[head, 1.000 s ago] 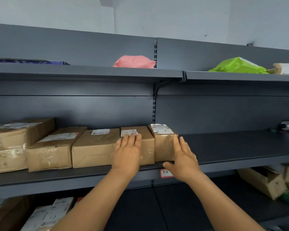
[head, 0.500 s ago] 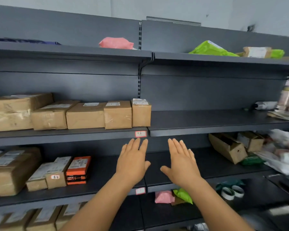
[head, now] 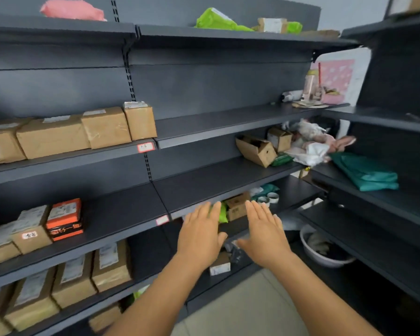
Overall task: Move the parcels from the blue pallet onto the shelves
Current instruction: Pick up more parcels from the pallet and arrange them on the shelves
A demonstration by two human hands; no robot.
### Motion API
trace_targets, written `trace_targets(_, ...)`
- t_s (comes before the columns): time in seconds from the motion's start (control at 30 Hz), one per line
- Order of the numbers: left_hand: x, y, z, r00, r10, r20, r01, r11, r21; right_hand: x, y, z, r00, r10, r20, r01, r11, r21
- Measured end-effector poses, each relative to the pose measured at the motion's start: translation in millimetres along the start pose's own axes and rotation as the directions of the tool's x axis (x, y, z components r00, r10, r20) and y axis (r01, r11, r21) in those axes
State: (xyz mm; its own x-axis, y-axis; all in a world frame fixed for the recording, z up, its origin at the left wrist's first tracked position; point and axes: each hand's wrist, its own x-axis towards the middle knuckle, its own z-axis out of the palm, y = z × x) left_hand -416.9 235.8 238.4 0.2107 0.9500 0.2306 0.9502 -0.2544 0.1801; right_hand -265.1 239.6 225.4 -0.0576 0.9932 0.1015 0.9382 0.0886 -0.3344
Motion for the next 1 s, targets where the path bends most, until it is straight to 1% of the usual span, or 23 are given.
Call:
trace_targets(0.23,-73.5,45.0,42.2,0.978,0.173,0.118,-0.171,0.985,-0.025,-110.8,36.4,20.7,0.978,0.209,0.017,-0.208,0.978,-0.033)
trace_targets(0.43,-117.8,97.8,73.6,0.919,0.332,0.213,-0.325,0.943,-0.067,-197.0,77.2,29.0,0.915,0.402,0.025,-0.400,0.915,-0.055)
trace_targets(0.53,-135.5,126.8,88.5,0.879,0.393,0.270,-0.376,0.920,-0.116,-232.5,98.5,28.1,0.871,0.490,0.032,-0.488,0.871,-0.051)
trace_targets(0.73,-160.6,183.8,113.5,0.801,0.502,0.325,-0.466,0.865,-0.188,-287.9,146.1,28.6,0.772,0.634,0.047,-0.632,0.773,-0.050)
trace_targets(0.87,-172.1,222.1,137.6,0.744,0.553,0.375,-0.518,0.832,-0.200,-318.6,184.3,37.0,0.706,0.706,0.058,-0.706,0.708,-0.032)
trace_targets(1.0,-180.5,259.2,173.0,0.678,0.582,0.449,-0.564,0.804,-0.190,-343.3,229.5,51.7,0.625,0.772,0.116,-0.778,0.628,0.010)
